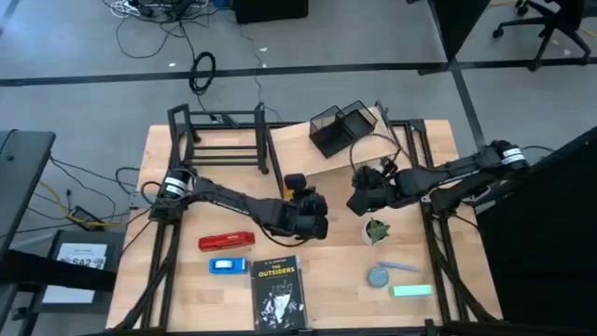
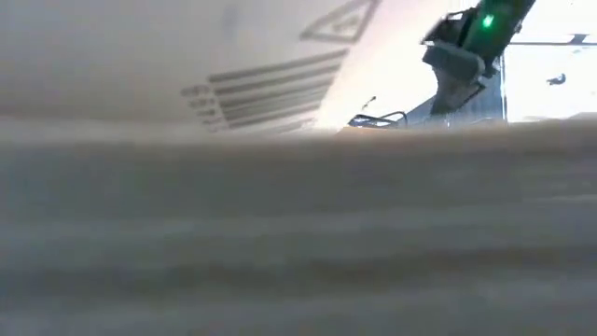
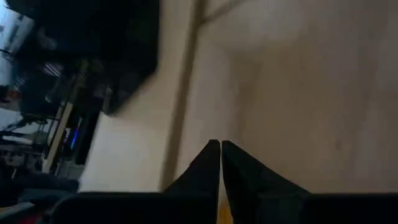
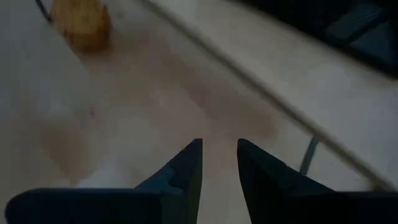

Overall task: Stock shelves
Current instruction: Adjust the shelf, pen holder and book shelf, then remove the yellow scented candle from under the shelf

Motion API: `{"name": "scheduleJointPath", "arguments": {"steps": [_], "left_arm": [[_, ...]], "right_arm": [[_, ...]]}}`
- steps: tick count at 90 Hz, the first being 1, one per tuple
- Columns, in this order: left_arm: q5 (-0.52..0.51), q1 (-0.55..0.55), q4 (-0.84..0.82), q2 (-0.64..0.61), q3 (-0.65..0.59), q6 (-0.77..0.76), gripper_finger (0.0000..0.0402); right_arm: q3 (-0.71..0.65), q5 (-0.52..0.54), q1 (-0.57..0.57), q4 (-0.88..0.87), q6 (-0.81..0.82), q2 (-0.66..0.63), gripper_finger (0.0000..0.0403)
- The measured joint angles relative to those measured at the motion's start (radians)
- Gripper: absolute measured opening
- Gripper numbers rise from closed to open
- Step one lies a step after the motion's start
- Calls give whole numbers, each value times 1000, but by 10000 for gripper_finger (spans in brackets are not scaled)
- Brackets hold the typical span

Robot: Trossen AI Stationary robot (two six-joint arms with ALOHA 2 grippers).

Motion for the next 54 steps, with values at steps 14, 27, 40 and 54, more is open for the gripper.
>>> {"name": "scheduleJointPath", "arguments": {"steps": [14, 27, 40, 54], "left_arm": [[14, 109, 79, -1, -94, 16, 0], [34, 202, 157, -1, -147, 78, 0], [75, 237, 183, -1, -151, 85, 0], [74, 197, 199, -2, -112, 132, 0]], "right_arm": [[-16, -31, 8, 25, 1, 95, 75], [-17, -40, 27, 53, 1, 161, 75], [-17, -40, 47, 96, 8, 200, 74], [-17, -37, 63, 128, 9, 224, 77]]}}
